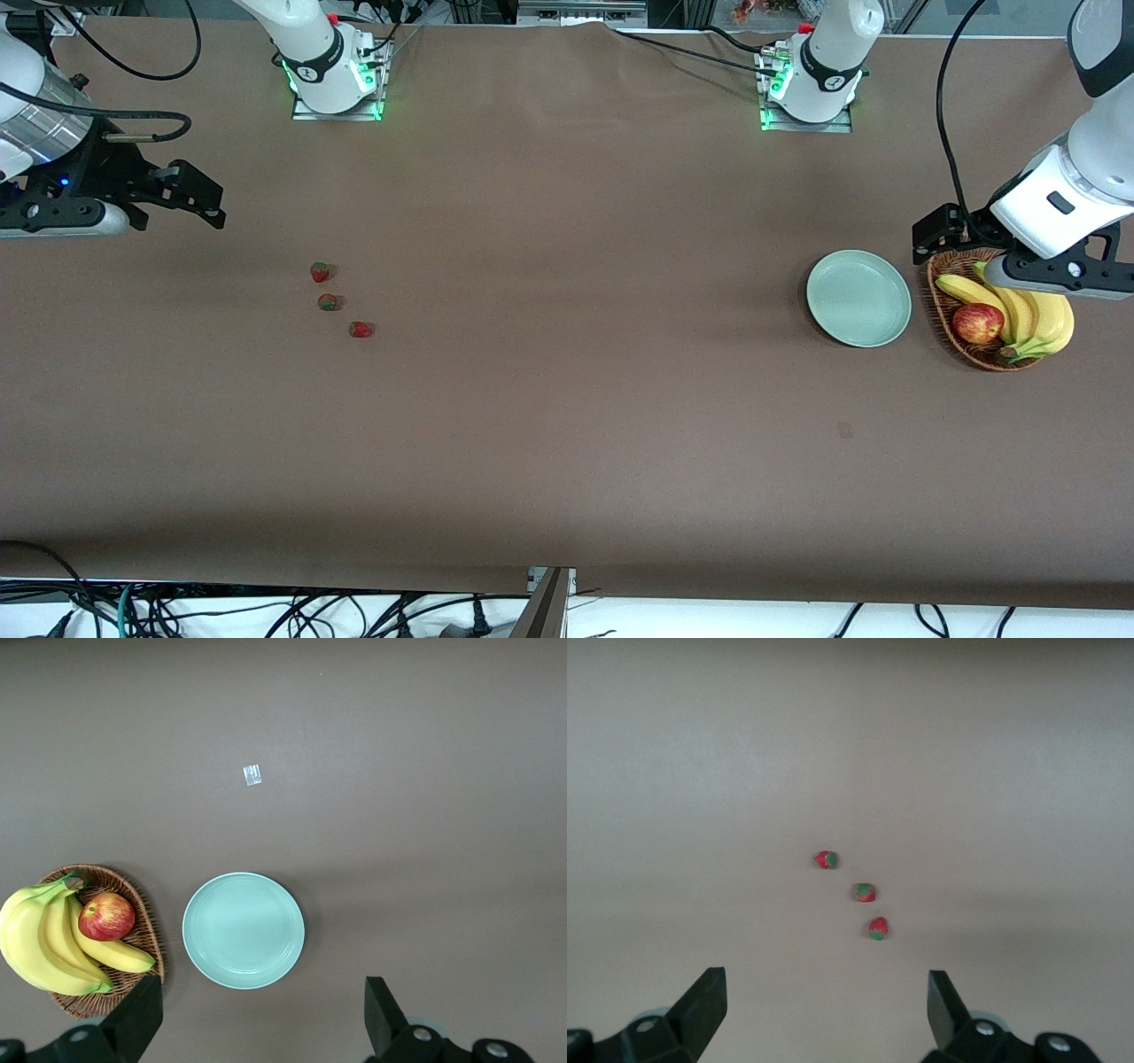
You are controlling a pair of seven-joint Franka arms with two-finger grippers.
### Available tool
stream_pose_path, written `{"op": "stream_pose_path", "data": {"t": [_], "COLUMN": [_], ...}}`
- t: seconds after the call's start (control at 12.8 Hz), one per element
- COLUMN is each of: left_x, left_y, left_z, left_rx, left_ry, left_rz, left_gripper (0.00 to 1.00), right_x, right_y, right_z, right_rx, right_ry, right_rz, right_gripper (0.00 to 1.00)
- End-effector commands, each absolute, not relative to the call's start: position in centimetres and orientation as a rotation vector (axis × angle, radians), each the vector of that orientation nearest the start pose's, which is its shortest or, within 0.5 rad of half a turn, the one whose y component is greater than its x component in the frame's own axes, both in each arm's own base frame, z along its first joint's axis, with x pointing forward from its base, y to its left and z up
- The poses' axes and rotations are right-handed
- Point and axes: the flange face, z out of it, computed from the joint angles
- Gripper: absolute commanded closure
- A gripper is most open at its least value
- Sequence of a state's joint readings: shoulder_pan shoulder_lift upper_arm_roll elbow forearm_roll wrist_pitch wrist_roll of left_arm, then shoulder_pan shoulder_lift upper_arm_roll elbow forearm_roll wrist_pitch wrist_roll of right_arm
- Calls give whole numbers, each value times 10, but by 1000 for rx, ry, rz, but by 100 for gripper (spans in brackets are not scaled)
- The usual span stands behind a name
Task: Collect all strawberries into plate
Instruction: 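Reach the right gripper to a red strawberry and grasp it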
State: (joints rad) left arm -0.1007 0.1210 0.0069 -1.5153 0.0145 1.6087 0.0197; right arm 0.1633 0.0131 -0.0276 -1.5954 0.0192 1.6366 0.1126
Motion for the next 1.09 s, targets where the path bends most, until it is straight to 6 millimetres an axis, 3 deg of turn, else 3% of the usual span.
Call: {"op": "stream_pose_path", "data": {"t": [0.0, 0.7, 0.94, 1.01], "left_x": [591, 592, 592, 592], "left_y": [-55, -55, -55, -55], "left_z": [590, 588, 589, 588], "left_rx": [-3122, -3122, -3122, -3122], "left_ry": [171, 171, 171, 171], "left_rz": [25, 30, 28, 30], "left_gripper": [0, 0, 0, 0], "right_x": [558, 560, 567, 577], "right_y": [78, 82, 80, 76], "right_z": [616, 612, 592, 571], "right_rx": [-3126, -3120, -3119, -3120], "right_ry": [-33, -58, -29, -28], "right_rz": [-38, -35, 31, 87], "right_gripper": [0, 0, 0, 0]}}
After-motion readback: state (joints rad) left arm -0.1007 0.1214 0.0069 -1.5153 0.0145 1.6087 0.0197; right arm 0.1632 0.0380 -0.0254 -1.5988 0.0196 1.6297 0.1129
